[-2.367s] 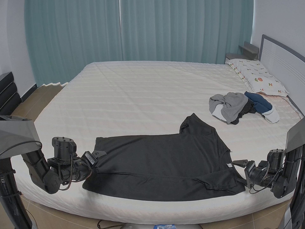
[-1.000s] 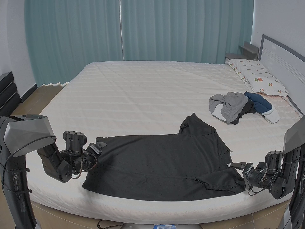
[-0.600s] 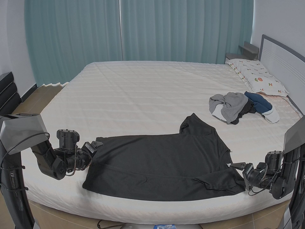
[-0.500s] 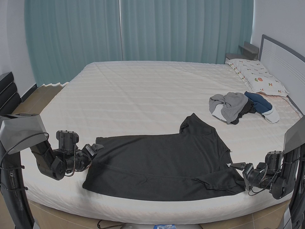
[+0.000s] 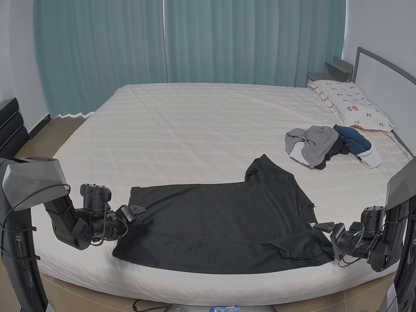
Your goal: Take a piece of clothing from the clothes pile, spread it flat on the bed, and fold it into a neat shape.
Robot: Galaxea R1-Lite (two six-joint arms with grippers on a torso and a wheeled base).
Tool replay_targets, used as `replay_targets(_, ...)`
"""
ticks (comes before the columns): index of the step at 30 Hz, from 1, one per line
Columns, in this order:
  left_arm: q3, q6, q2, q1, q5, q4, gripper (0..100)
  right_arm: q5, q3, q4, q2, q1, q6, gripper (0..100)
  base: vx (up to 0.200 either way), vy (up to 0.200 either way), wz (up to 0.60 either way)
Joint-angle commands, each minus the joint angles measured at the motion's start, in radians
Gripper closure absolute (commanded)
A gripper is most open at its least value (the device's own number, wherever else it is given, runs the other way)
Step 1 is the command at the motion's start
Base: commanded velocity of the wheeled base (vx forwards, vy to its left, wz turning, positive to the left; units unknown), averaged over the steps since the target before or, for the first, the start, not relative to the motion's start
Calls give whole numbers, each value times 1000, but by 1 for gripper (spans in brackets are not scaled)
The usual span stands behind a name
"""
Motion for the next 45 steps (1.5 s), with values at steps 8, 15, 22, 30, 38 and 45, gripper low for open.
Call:
replay_targets(8,0,1,19,-5,5,-3,0,-1,0,-17,2,2,-5,0,0,0,0)
replay_targets(15,-1,1,28,-2,5,-3,100,-1,0,-17,2,2,-5,0,0,0,0)
replay_targets(22,5,1,22,-2,19,-1,100,-1,0,-17,2,2,-5,0,0,0,0)
replay_targets(30,51,-7,-6,5,36,-6,100,-9,-12,-18,-6,2,-5,0,0,0,0)
replay_targets(38,101,-45,-93,2,34,-7,100,-42,-15,-17,-30,34,-93,0,0,0,0)
replay_targets(45,117,-57,-107,4,34,-9,100,-47,-25,-17,-61,51,-255,0,0,0,0)
